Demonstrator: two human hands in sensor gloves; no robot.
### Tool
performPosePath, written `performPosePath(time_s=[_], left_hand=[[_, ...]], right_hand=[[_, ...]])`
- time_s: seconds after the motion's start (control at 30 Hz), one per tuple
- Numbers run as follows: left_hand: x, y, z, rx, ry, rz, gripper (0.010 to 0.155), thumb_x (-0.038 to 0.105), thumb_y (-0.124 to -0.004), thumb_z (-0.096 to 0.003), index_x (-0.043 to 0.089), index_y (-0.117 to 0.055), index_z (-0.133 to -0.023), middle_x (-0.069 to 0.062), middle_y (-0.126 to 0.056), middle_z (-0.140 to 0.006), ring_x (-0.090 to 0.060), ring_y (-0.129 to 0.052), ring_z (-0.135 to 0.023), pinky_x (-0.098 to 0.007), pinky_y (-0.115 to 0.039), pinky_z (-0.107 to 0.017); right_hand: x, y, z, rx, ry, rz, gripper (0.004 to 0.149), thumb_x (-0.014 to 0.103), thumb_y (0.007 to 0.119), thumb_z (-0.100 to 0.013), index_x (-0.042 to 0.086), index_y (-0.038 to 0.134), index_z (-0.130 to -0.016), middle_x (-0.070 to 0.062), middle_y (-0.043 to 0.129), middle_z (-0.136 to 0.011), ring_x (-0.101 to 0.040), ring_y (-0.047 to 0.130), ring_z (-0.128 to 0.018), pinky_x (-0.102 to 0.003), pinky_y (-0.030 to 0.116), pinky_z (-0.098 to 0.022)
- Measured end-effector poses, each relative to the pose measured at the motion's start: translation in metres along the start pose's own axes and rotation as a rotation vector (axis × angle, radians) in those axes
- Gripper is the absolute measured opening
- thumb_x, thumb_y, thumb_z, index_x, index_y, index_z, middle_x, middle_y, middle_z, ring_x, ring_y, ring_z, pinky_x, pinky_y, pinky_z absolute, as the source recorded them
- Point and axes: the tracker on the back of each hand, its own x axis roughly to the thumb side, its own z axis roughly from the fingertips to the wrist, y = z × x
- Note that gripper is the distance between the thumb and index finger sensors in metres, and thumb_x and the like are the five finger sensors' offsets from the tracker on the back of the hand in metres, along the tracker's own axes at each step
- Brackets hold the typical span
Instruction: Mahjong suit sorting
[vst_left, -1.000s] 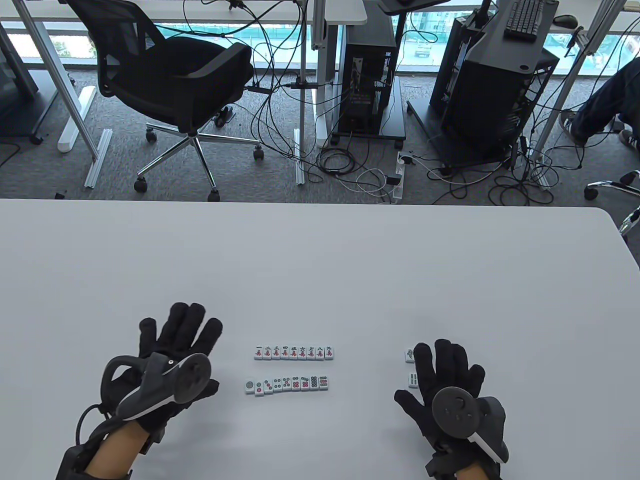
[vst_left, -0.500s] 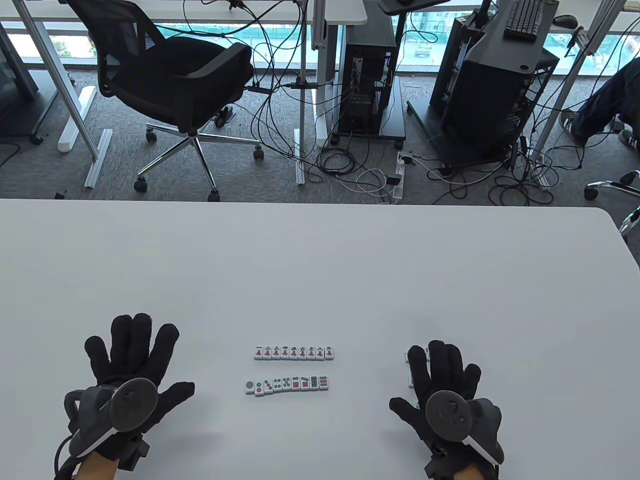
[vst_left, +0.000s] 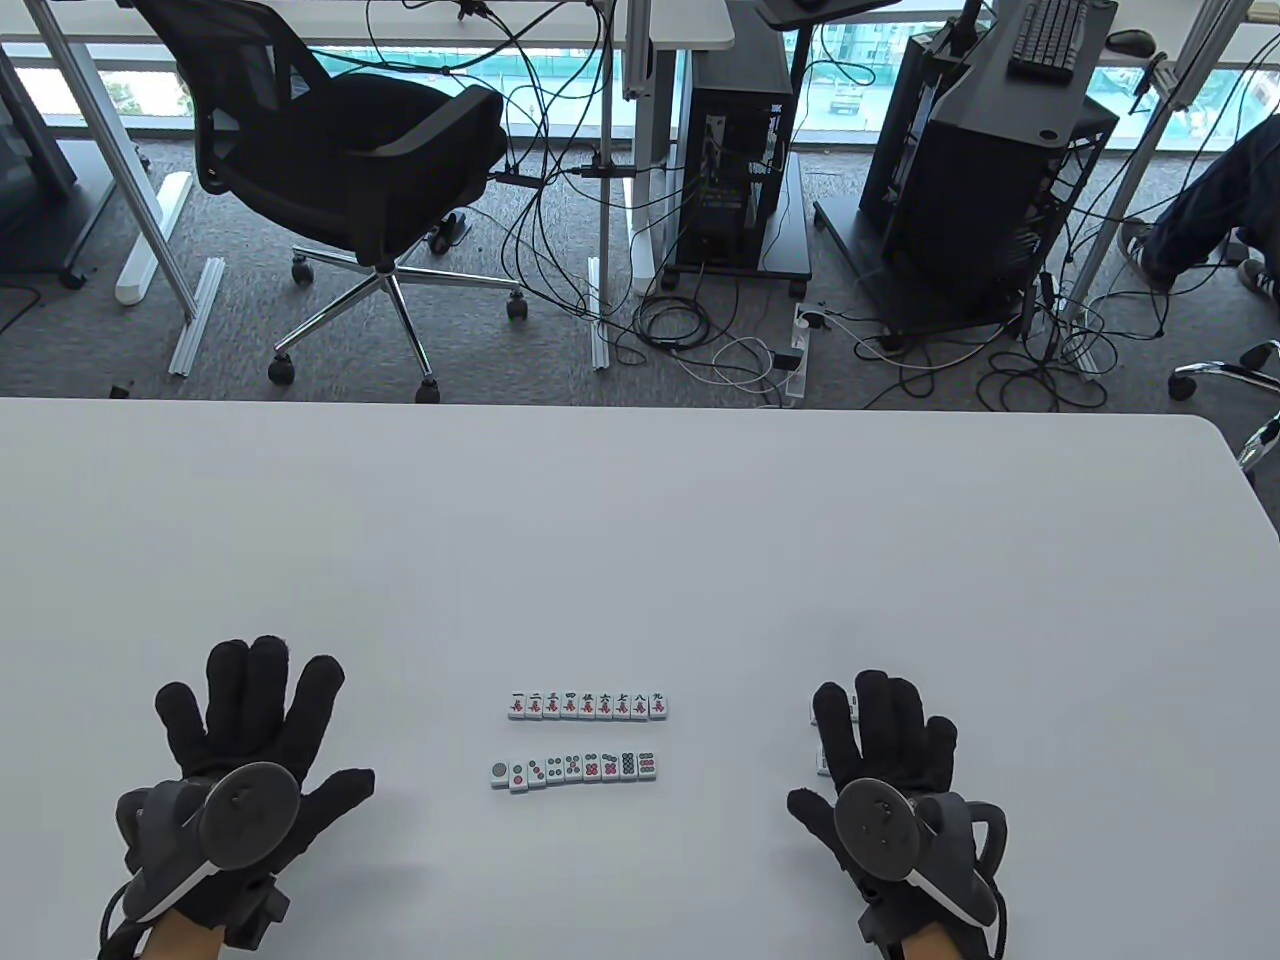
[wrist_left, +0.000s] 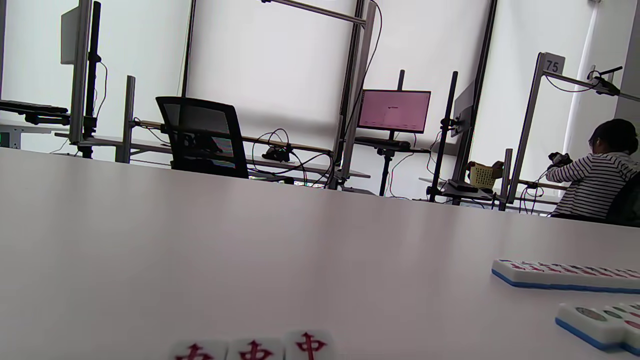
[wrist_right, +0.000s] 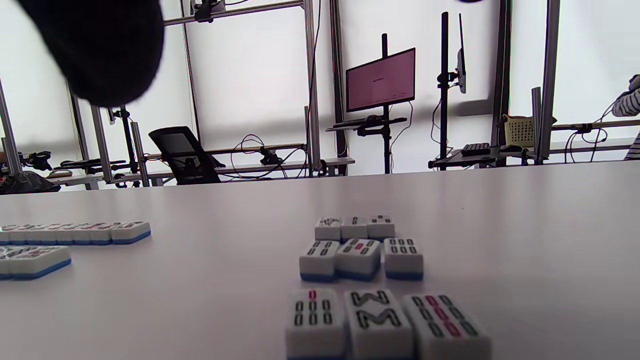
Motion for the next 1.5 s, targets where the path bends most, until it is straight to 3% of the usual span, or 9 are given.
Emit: performPosePath(time_s=[0.1,0.23,0.4,0.57,0.7,0.97,1.27,1.4,1.5], left_hand=[[-0.001,0.002,0.001,0.004,0.0,0.02,0.092,0.08,-0.055,-0.0322,0.046,-0.011,-0.106,0.014,0.018,-0.109,-0.017,0.024,-0.105,-0.061,0.011,-0.07],[0.002,0.007,0.002,0.033,-0.024,0.039,0.092,0.079,-0.056,-0.0327,0.046,-0.012,-0.106,0.015,0.017,-0.109,-0.017,0.024,-0.106,-0.061,0.011,-0.07],[0.003,0.007,0.002,0.022,-0.025,0.035,0.091,0.078,-0.057,-0.0338,0.046,-0.013,-0.107,0.014,0.017,-0.109,-0.017,0.024,-0.106,-0.061,0.011,-0.071],[0.002,0.007,0.002,0.005,-0.03,0.054,0.091,0.077,-0.058,-0.0345,0.046,-0.011,-0.106,0.014,0.017,-0.109,-0.018,0.022,-0.106,-0.061,0.009,-0.072],[0.003,0.013,0.004,0.028,-0.042,0.076,0.091,0.076,-0.059,-0.0348,0.046,-0.011,-0.106,0.014,0.015,-0.11,-0.018,0.021,-0.107,-0.062,0.008,-0.072],[0.003,0.017,0.006,0.042,-0.06,0.096,0.091,0.075,-0.06,-0.0355,0.045,-0.009,-0.105,0.013,0.014,-0.111,-0.019,0.018,-0.108,-0.062,0.005,-0.074],[0.003,0.016,0.006,0.03,-0.057,0.088,0.091,0.075,-0.06,-0.0357,0.045,-0.009,-0.105,0.013,0.013,-0.111,-0.019,0.017,-0.109,-0.062,0.005,-0.074],[0.003,0.013,0.005,0.013,-0.057,0.078,0.091,0.075,-0.06,-0.0357,0.045,-0.01,-0.105,0.013,0.013,-0.111,-0.019,0.017,-0.109,-0.062,0.004,-0.074],[0.002,0.012,0.005,0.005,-0.056,0.088,0.091,0.075,-0.06,-0.0357,0.044,-0.011,-0.106,0.013,0.013,-0.111,-0.019,0.017,-0.109,-0.062,0.004,-0.074]], right_hand=[[-0.002,-0.01,-0.015,0.016,-0.001,0.107,0.097,0.053,0.081,-0.038,0.033,0.012,-0.105,-0.012,0.021,-0.116,-0.041,0.041,-0.104,-0.06,0.058,-0.071],[0.0,-0.019,-0.049,0.21,0.05,0.349,0.095,0.054,0.082,-0.037,0.025,0.025,-0.108,-0.013,0.045,-0.114,-0.038,0.065,-0.096,-0.052,0.074,-0.06],[0.003,-0.008,-0.085,0.276,0.022,0.471,0.089,0.049,0.083,-0.037,0.023,0.034,-0.107,-0.01,0.066,-0.103,-0.026,0.089,-0.061,-0.036,0.083,-0.041],[0.007,0.02,-0.109,0.346,0.012,0.506,0.082,0.046,0.084,-0.036,0.021,0.045,-0.104,-0.006,0.086,-0.078,-0.016,0.092,-0.036,-0.027,0.083,-0.023],[0.011,0.042,-0.119,0.468,0.021,0.55,0.074,0.044,0.085,-0.036,0.021,0.056,-0.101,-0.004,0.093,-0.063,-0.013,0.091,-0.025,-0.024,0.081,-0.015],[0.012,0.069,-0.126,0.547,0.013,0.558,0.064,0.042,0.085,-0.037,0.019,0.067,-0.095,-0.001,0.096,-0.047,-0.009,0.087,-0.012,-0.022,0.079,-0.005],[0.021,0.075,-0.124,0.459,-0.046,0.57,0.055,0.037,0.086,-0.036,0.014,0.078,-0.085,0.0,0.096,-0.038,-0.007,0.085,-0.006,-0.023,0.078,-0.002],[0.03,0.066,-0.115,0.338,-0.07,0.522,0.056,0.038,0.087,-0.035,0.013,0.079,-0.084,0.001,0.097,-0.036,-0.006,0.085,-0.005,-0.023,0.078,-0.001],[0.061,0.054,-0.1,0.252,-0.129,0.409,0.058,0.038,0.087,-0.035,0.008,0.079,-0.084,0.0,0.097,-0.037,-0.006,0.086,-0.005,-0.023,0.079,-0.001]])
